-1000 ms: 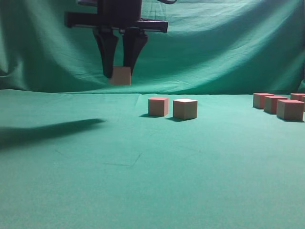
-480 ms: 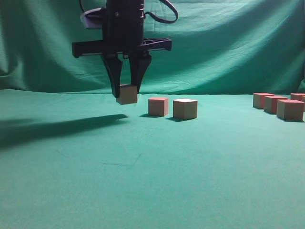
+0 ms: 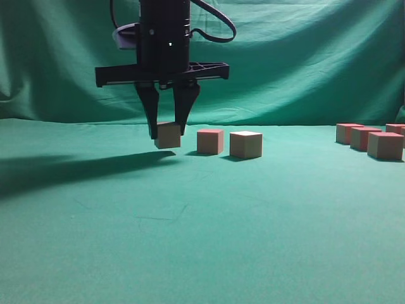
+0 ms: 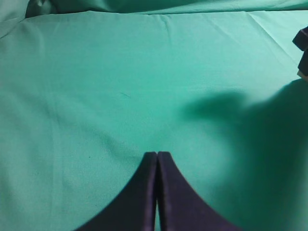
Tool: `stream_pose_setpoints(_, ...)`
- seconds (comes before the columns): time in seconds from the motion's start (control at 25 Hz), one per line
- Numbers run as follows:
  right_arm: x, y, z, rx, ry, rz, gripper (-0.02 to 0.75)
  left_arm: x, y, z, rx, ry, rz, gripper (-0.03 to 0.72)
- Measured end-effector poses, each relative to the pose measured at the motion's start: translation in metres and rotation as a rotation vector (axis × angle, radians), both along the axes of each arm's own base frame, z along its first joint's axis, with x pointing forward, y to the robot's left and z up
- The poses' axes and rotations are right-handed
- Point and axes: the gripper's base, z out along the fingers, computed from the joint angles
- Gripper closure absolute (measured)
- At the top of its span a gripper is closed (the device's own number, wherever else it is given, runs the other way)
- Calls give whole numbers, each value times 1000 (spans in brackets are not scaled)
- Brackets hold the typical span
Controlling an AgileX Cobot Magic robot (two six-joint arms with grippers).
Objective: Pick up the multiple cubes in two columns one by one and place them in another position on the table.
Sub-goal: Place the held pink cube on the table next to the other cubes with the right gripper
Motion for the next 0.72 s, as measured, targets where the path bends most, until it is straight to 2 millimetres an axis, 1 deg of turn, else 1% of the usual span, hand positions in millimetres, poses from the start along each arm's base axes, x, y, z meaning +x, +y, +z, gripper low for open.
stream_pose_setpoints(0.36,0,-1,-1,9,-1,-51,475,0,0,0,0,0,0,688)
stream_pose_setpoints(0.56,1,0,-9,-6,10,-51,475,0,0,0,0,0,0,688)
stream_pose_setpoints(0.72,2,0,-8,-3,7,-54,475,0,0,0,0,0,0,688)
